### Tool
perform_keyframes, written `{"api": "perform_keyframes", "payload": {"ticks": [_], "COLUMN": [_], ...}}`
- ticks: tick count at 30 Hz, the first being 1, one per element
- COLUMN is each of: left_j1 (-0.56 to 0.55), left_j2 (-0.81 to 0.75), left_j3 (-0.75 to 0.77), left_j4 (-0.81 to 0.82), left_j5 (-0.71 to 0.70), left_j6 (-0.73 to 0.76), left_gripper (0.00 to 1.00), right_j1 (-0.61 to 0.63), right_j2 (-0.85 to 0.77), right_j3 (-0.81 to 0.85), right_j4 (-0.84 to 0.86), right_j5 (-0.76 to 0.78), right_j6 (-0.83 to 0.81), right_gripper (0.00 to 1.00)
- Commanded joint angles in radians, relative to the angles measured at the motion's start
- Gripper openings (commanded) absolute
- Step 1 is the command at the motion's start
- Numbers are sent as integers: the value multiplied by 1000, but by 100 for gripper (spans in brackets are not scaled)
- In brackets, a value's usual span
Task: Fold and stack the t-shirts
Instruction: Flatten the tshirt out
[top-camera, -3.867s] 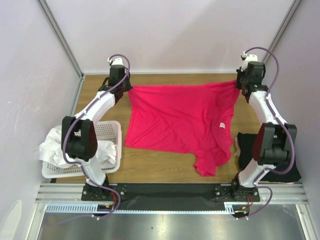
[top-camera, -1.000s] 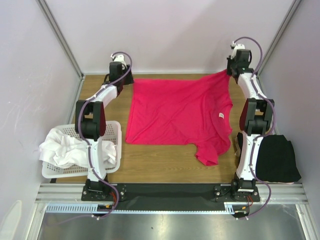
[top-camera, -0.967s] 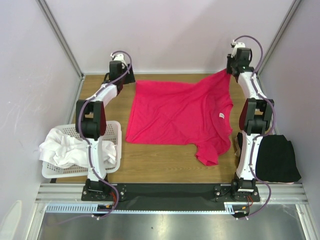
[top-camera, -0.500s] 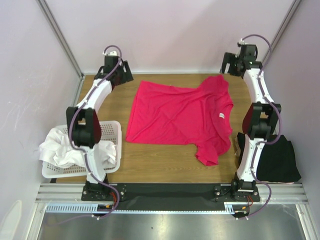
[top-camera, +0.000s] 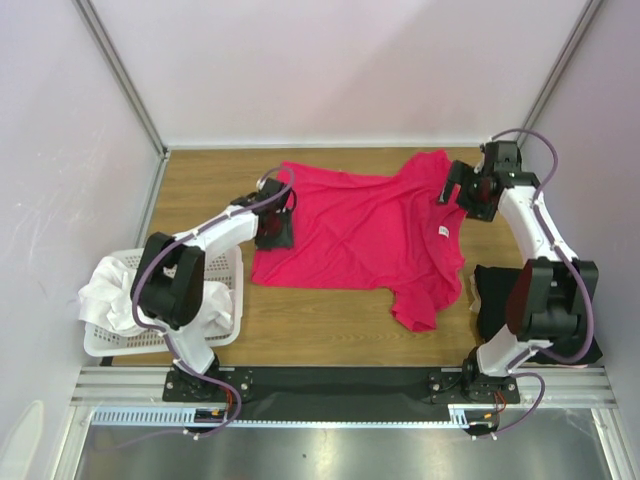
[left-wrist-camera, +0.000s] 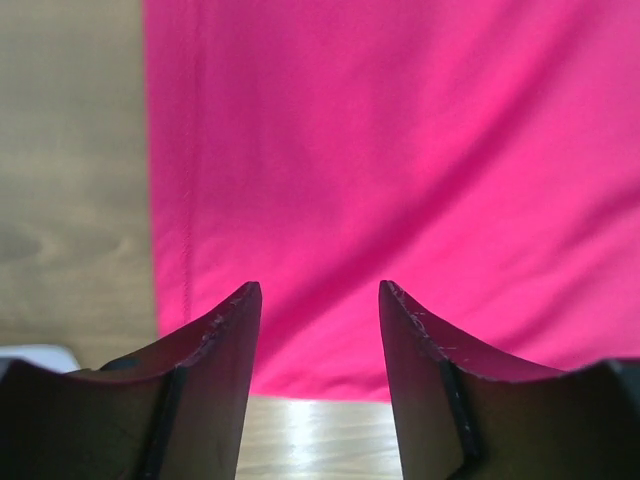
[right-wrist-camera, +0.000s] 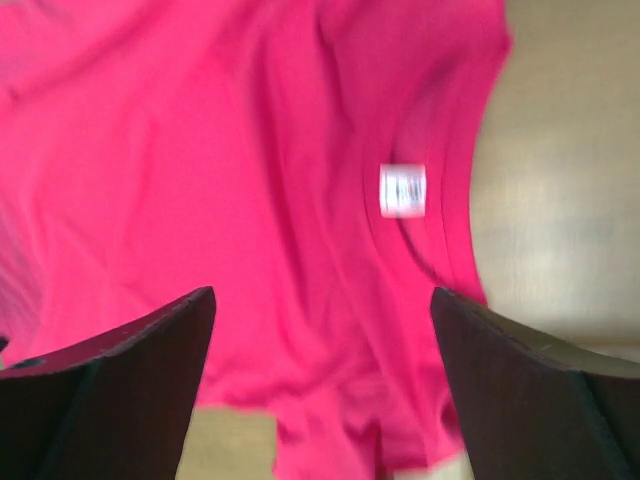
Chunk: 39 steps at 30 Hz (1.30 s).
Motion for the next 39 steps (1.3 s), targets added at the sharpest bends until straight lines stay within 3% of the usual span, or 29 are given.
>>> {"api": "perform_keyframes", "payload": {"ticks": [1, 10, 12, 20, 39], "left_j1": [1, -26, -26, -30, -32], "left_j2": [-77, -59, -45, -42, -22], "left_j3": [-83, -194, -208, -214, -229], "left_j4": [-2, -8, -11, -16, -80], "left_j5": [-51, -108, -124, -181, -273], "left_j6": [-44, -108, -125, -143, -217], "left_gripper": [55, 47, 47, 42, 42], "right_j1": [13, 30, 33, 76, 136], "right_j2": [-100, -423, -476, -459, -238], "right_j3": [-73, -375, -429, -546, -601], "right_j4": [-98, -274, -273, -247, -173], "right_j5": [-15, -22, -42, 25, 148], "right_j6": [19, 89, 118, 169, 278], "right_gripper": [92, 65, 63, 50, 55]}}
